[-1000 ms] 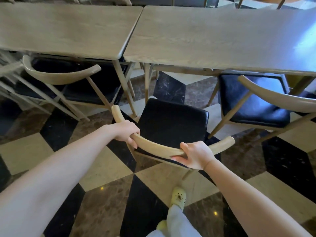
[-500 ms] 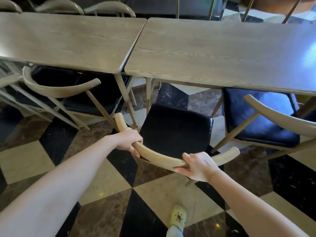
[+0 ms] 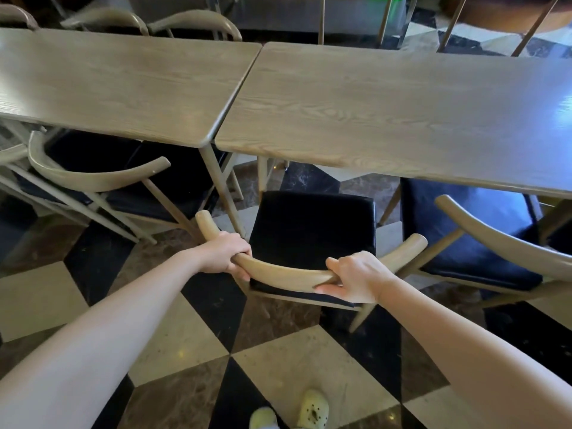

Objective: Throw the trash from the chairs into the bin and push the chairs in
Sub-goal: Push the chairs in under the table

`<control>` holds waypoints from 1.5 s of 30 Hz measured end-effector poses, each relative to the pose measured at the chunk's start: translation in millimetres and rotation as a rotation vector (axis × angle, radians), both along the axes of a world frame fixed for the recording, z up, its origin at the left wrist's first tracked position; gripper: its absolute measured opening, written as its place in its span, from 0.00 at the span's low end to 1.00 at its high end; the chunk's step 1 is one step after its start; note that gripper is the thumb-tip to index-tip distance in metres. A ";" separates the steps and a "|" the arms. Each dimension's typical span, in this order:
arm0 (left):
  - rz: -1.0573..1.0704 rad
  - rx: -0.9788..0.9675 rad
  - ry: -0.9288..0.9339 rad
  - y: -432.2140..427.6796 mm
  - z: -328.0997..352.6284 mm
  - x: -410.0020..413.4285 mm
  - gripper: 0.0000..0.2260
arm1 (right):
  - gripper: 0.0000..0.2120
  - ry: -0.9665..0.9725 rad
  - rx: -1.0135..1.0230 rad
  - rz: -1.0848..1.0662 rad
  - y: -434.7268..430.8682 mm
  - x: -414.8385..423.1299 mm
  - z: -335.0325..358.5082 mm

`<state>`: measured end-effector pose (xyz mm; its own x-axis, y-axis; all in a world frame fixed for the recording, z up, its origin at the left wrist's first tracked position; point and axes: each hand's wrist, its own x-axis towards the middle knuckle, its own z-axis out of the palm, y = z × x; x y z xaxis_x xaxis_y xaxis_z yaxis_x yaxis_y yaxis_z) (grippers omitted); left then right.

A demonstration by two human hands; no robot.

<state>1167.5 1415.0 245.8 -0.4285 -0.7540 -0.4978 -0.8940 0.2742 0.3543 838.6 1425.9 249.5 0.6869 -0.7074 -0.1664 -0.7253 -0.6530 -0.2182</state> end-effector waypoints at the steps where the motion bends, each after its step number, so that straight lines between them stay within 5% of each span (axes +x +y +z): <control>1: -0.005 -0.009 -0.002 -4.4 0.5 -3.7 0.11 | 0.26 0.002 0.000 -0.012 -2.0 -4.3 -1.4; 45: -0.128 -0.157 -0.006 -156.2 -38.6 -20.3 0.14 | 0.27 0.128 -0.033 -0.095 -135.3 -9.8 -56.0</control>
<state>1147.2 1258.8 207.1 -0.5231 -0.7623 -0.3810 -0.8504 0.4371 0.2930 828.8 1290.6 193.5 0.5915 -0.7746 -0.2239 -0.8045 -0.5855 -0.0999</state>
